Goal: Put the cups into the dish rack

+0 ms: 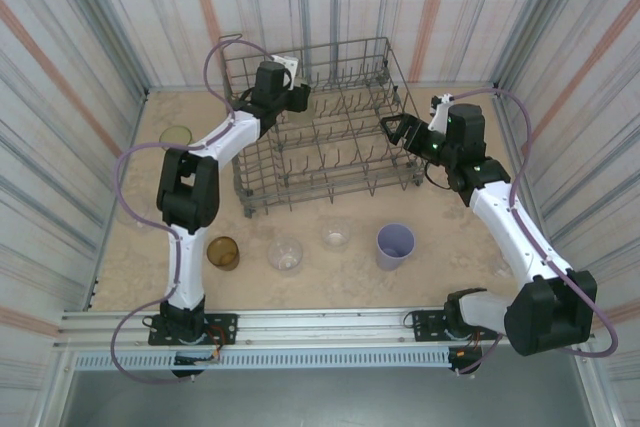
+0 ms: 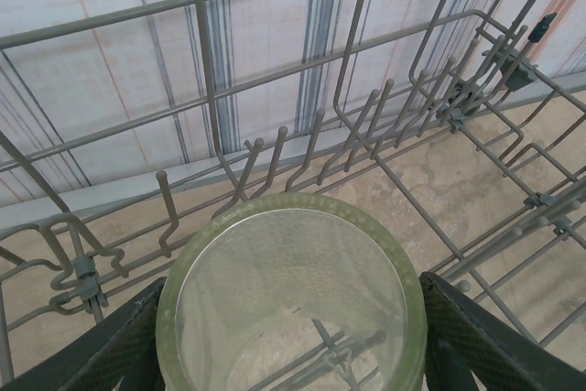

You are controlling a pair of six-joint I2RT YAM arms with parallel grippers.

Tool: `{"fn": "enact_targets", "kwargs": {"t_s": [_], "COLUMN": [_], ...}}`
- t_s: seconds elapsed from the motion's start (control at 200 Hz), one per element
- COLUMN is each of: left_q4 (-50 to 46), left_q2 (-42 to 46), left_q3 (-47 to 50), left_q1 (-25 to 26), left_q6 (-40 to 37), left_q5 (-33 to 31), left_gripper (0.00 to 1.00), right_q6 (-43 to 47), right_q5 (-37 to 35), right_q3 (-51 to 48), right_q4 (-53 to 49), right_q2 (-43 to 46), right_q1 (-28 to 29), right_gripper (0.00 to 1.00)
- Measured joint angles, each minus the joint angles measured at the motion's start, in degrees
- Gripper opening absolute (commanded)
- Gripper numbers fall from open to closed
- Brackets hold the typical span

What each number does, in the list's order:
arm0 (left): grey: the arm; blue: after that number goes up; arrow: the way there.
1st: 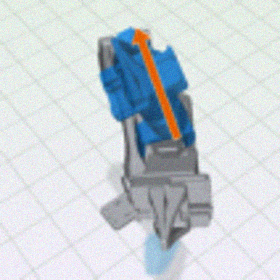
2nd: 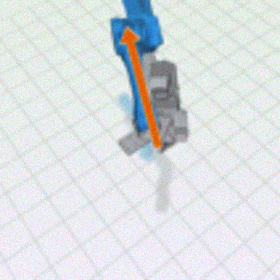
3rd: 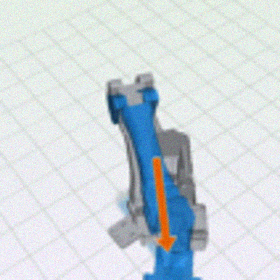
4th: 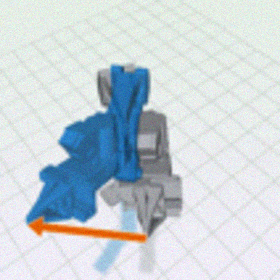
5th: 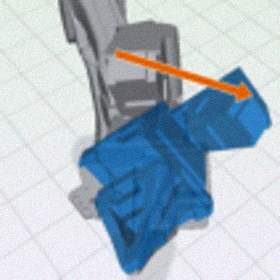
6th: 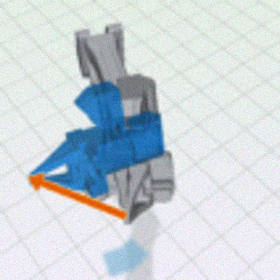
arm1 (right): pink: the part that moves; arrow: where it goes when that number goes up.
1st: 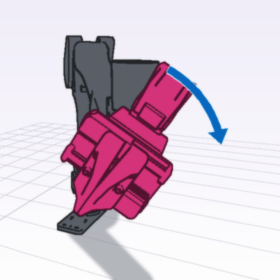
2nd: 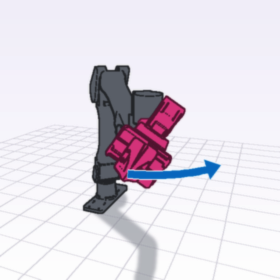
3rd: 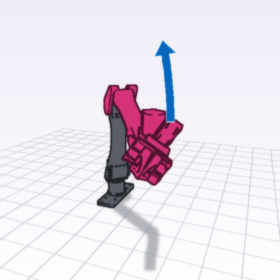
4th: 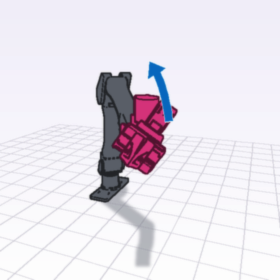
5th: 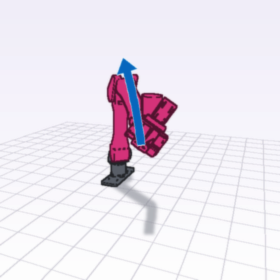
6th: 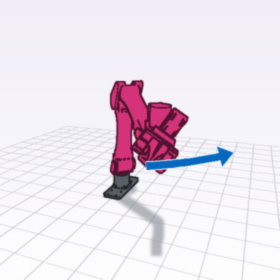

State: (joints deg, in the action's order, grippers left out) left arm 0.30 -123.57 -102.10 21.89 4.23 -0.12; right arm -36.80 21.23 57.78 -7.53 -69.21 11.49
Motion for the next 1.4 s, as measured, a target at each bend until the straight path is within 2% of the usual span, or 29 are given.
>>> {"fn": "enact_targets", "kwargs": {"t_s": [0.426,0.776,0.872,0.987,1.403], "left_q4": [4.0,12.1,14.4,16.3,16.2], "left_q2": [-0.7,0.1,0.8,1.4,4.9], "left_q3": [1.1,8.5,10.7,12.3,17.3], "left_q1": [1.4,4.0,4.1,4.1,5.5], "left_q6": [-4.4,-6.1,-5.5,-5.0,-3.0], "left_q5": [-3.2,-8.2,-8.7,-9.0,-10.8], "left_gripper": [0.15,0.16,0.28,0.31,0.97], "right_q6": [0.0,0.0,0.0,0.0,0.0], "right_q5": [0.0,0.0,0.0,0.0,-0.1], "right_q3": [-0.8,-1.2,-1.5,-1.6,-1.8], "right_q4": [-0.1,-0.3,-0.3,-0.3,-0.4], "right_q2": [0.3,0.8,0.8,0.8,3.1], "right_q1": [0.0,0.0,0.0,0.0,0.0], "right_gripper": [0.99,0.99,0.99,0.99,0.99]}}
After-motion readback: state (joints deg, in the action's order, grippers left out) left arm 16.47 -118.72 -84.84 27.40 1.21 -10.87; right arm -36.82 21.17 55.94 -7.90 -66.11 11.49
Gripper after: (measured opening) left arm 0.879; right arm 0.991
